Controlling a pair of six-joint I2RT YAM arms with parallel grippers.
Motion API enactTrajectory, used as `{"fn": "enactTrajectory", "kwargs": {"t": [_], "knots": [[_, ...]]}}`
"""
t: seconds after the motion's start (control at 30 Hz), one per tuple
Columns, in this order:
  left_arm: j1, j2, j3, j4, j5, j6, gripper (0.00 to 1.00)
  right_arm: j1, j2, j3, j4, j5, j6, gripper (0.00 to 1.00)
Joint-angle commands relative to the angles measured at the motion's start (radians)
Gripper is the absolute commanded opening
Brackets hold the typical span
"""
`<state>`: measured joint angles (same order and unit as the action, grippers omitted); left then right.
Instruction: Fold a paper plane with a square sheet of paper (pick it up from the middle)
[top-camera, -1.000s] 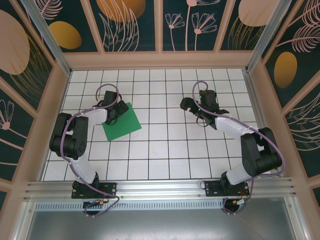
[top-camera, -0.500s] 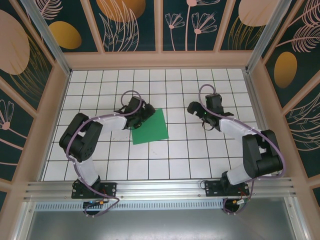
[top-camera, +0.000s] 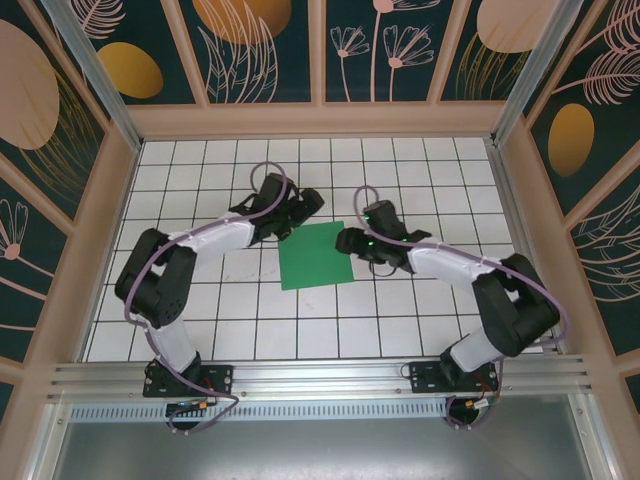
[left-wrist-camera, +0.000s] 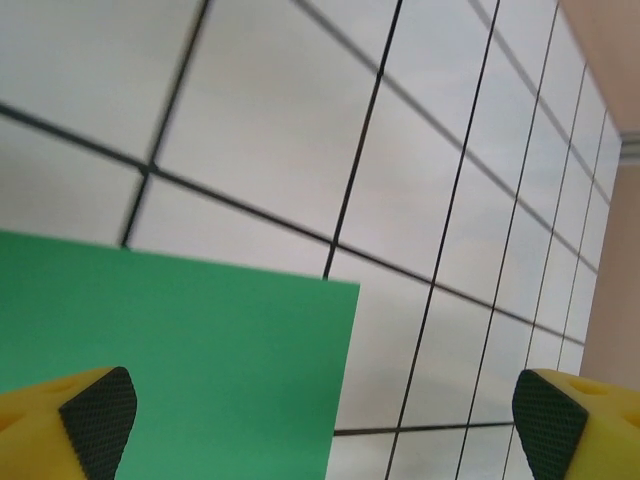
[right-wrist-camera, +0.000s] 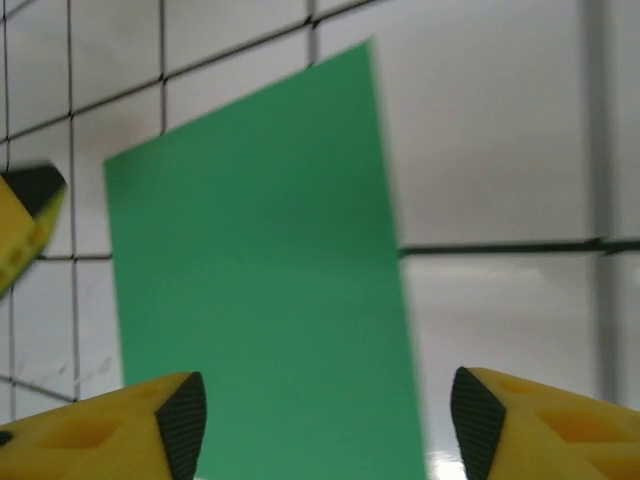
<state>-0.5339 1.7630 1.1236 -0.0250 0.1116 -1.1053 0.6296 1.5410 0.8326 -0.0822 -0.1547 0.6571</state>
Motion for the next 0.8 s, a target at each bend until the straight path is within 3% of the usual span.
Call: {"fn": "enactTrajectory", "kwargs": {"t": [0.0, 0.17, 0.37, 0.77], "knots": [[0.079, -0.1, -0.032, -0.093, -0.079, 0.095, 0.99, 0.076, 0.114, 0.099, -0.038, 0.0, 0.042, 0.62], [0.153, -0.196, -0.099, -0.14, -0.149, 0.164, 0.98, 0.142, 0.26, 0.233, -0.097, 0.02, 0.03, 0.6], [0.19, -0.23, -0.124, -0.176, -0.189, 0.213, 0.98, 0.144, 0.352, 0.295, -0.196, 0.055, 0.006, 0.6], [0.205, -0.234, -0.166, -0.173, -0.231, 0.184, 0.98, -0.008, 0.149, 0.068, -0.38, 0.106, -0.191, 0.6]]}}
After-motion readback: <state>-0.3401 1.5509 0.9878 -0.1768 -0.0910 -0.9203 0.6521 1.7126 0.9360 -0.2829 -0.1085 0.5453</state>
